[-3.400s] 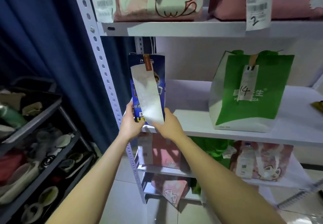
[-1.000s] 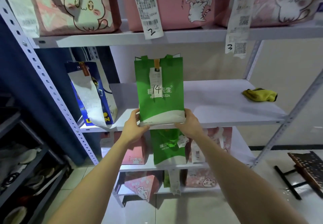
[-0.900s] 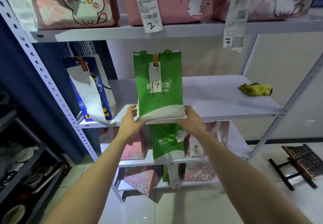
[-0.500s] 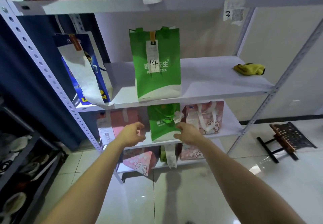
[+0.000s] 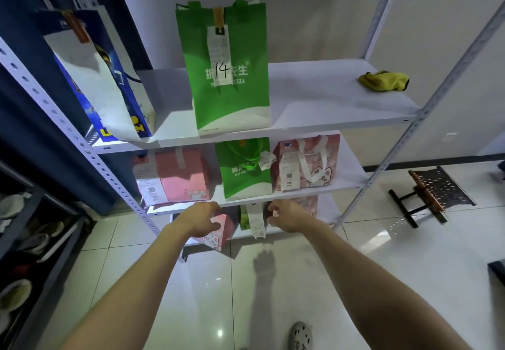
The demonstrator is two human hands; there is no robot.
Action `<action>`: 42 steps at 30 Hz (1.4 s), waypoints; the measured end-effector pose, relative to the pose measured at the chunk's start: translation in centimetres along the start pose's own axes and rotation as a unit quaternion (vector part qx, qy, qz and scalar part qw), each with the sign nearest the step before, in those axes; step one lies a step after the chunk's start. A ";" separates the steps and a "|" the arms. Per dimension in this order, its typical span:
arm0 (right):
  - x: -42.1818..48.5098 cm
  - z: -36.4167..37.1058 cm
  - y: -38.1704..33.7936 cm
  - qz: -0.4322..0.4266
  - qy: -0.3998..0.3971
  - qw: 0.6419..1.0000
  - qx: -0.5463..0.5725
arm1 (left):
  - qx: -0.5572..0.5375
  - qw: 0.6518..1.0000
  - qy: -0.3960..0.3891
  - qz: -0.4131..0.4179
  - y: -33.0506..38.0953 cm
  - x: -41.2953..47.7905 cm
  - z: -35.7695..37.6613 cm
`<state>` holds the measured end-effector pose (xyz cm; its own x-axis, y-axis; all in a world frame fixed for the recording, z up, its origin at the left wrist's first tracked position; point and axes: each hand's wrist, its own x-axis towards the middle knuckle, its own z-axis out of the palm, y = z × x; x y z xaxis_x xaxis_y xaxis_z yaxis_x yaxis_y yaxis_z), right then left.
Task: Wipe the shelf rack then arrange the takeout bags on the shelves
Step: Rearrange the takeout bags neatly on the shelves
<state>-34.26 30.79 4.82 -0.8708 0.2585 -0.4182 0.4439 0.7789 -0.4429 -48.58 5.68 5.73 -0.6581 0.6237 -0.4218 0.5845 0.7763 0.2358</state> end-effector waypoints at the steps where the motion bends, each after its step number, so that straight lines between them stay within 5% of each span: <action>1: -0.1 0.0 0.5 0.000 -0.003 1.000 -0.002 | 0.001 1.000 -0.001 0.002 0.4 0.1 0.3; 22: 3.9 -2.3 17.2 0.015 -0.063 0.998 -0.005 | -0.066 0.996 -0.044 -0.038 14.7 8.1 7.0; 42: 7.2 6.8 4.8 -0.087 -0.165 0.982 -0.033 | -0.156 0.964 -0.038 -0.210 1.3 -2.3 11.1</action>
<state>-36.94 32.50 -5.68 -0.8113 -0.0727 -0.5801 0.2700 0.8335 -0.4821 -41.00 4.21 -2.74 -0.7627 0.2487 -0.5970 0.0952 0.9562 0.2768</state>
